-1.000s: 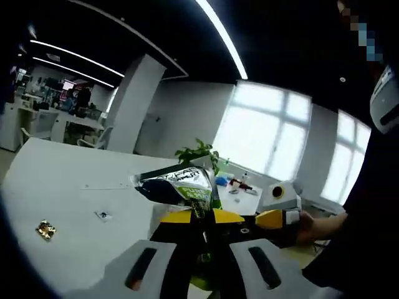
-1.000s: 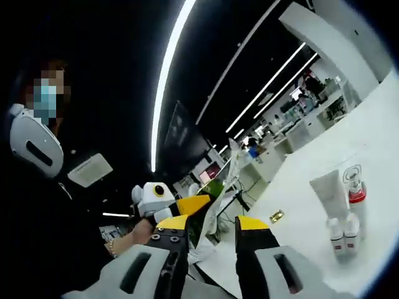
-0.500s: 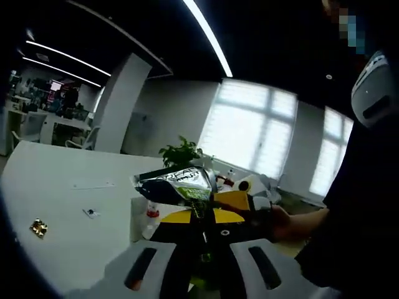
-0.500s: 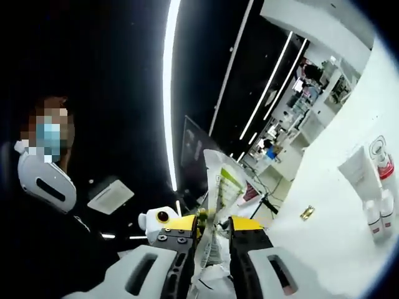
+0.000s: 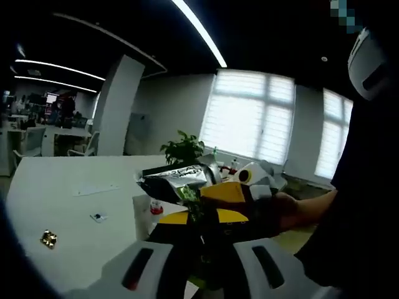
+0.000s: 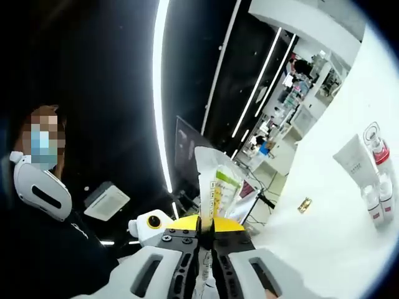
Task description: Arrange the skincare products in the storage area until every visible bottle or jar stands upright without overlapping.
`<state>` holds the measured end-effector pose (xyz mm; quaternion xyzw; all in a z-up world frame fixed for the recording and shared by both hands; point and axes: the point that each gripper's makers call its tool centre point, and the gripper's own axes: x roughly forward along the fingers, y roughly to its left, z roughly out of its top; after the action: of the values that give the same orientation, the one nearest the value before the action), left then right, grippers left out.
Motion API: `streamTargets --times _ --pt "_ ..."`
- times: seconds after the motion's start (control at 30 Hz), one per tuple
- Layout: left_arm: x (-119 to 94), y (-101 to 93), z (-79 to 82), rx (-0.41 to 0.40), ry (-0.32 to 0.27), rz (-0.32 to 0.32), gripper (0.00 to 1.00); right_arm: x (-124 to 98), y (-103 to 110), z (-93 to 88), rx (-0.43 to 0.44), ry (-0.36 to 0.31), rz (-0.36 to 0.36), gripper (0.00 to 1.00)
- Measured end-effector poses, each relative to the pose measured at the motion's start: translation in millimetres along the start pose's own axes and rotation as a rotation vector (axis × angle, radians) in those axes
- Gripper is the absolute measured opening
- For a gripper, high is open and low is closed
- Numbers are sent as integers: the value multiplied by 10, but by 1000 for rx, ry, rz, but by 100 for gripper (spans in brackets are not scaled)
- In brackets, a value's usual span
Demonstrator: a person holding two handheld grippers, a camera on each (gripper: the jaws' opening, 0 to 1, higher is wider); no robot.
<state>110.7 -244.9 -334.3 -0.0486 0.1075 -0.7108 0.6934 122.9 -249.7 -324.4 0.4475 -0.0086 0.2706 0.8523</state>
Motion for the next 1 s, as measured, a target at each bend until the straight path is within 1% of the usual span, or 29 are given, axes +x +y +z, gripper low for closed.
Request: streamTargets --times 0.1,0.17,0.3,0.33,0.37,0.4,0.43,0.47,0.5,0.53,0.57,0.63,0.67,0.7,0.77,0.8,0.83,0.87,0.9,0.93,1.0 --pt "-48 -14 25 -13 -2 -22 9 -23 28 -12 -9 21 8 0" --pt "-98 -18 55 -38 -11 -40 10 -47 31 -8 -13 30 7 0" --pt "-226 142 114 -92 -47 -14 20 -103 40 33 13 28 19 0" --pt "-248 168 117 -110 -52 -19 23 -107 59 32 17 34 29 0" --pt "-272 173 119 -161 -56 -37 27 -111 114 17 20 51 58 0" --pt "-278 180 122 -175 -58 -39 32 -110 149 11 25 60 76 0" --pt "-292 182 144 -205 -73 -54 35 -107 205 5 30 69 106 0" --pt "-297 144 164 -225 -83 -86 38 -102 298 7 42 77 157 0" --pt "-305 56 208 -270 -103 -150 40 -99 364 13 51 79 193 0" --pt "-310 -18 232 -303 -110 -199 40 -93 424 21 57 81 224 0" --pt "-315 -120 260 -340 -113 -268 39 -85 520 30 68 86 273 0" --pt "-315 -199 341 -384 -146 -328 39 -75 629 50 93 96 331 0" --pt "-320 -247 393 -403 -168 -367 38 -76 674 66 106 97 358 0" --pt "-318 -278 409 -417 -170 -390 38 -73 716 68 113 109 381 0" --pt "-313 -332 429 -454 -169 -443 37 -60 735 77 118 121 391 0" --pt "-303 -342 447 -462 -179 -458 35 -61 743 94 126 124 399 0" --pt "-295 -348 463 -464 -189 -462 31 -60 729 110 126 122 392 0" --pt "-309 -388 492 -482 -198 -493 24 -69 697 141 121 115 376 0" --pt "-307 -405 495 -488 -196 -499 20 -72 659 162 109 109 358 0" --pt "-260 -344 483 -477 -201 -460 19 -87 663 169 111 118 359 0" --pt "-225 -342 426 -483 -168 -445 19 -111 641 157 83 130 337 0"
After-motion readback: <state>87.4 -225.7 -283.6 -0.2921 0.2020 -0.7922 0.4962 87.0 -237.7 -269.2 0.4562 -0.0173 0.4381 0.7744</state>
